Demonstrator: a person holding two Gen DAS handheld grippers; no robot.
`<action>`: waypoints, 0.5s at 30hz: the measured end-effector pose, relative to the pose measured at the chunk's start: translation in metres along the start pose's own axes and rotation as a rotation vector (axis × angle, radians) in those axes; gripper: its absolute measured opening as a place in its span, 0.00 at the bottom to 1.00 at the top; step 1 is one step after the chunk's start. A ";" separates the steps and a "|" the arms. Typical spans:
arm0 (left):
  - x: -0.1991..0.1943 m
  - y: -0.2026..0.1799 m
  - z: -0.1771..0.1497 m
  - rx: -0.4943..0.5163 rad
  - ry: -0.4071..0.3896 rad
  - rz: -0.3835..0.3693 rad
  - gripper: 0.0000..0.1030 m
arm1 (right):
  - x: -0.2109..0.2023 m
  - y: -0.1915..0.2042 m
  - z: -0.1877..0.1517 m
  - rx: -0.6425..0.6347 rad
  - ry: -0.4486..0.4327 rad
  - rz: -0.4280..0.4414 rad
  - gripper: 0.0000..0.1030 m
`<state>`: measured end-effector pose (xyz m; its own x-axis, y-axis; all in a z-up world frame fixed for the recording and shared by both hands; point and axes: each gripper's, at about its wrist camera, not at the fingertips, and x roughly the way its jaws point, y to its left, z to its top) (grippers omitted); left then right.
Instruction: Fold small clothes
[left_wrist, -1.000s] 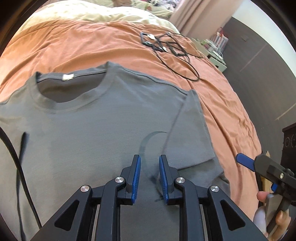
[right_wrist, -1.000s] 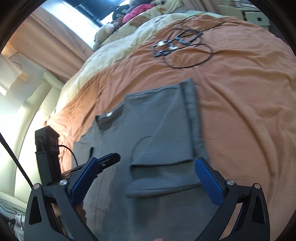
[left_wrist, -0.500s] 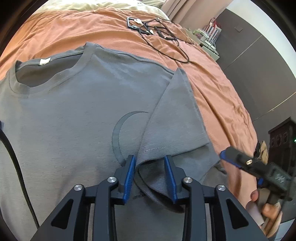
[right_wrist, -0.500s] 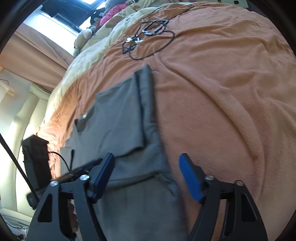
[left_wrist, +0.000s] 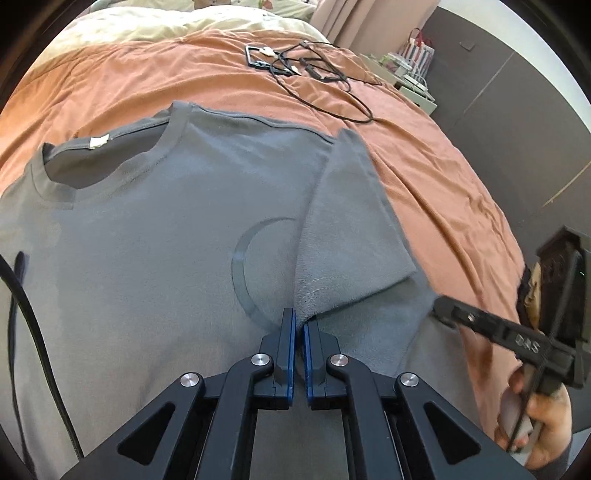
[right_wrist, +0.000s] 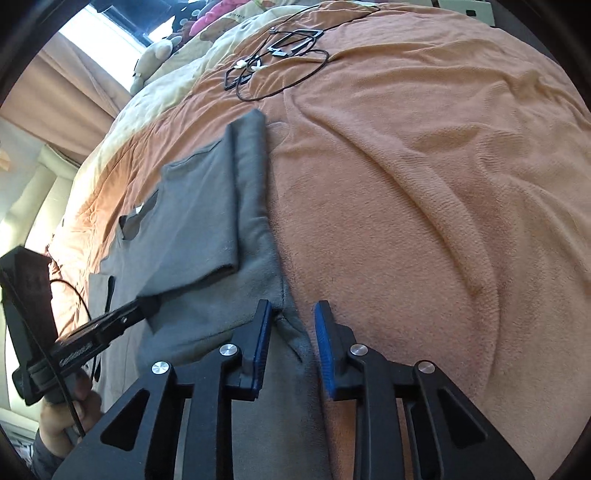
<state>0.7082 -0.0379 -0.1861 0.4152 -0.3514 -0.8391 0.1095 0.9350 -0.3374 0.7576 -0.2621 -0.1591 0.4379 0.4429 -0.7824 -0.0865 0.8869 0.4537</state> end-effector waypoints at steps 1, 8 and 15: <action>-0.003 0.000 -0.002 0.000 0.005 0.001 0.03 | 0.000 -0.001 -0.001 -0.001 0.000 -0.001 0.20; -0.001 0.003 -0.006 -0.002 0.072 0.078 0.04 | -0.008 0.007 0.000 -0.010 -0.005 -0.002 0.21; -0.021 -0.010 0.014 0.032 -0.025 0.130 0.28 | -0.026 0.005 0.005 -0.026 -0.063 0.011 0.52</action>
<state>0.7111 -0.0390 -0.1590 0.4502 -0.2266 -0.8637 0.0819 0.9737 -0.2128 0.7504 -0.2699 -0.1339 0.4920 0.4441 -0.7488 -0.1140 0.8856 0.4503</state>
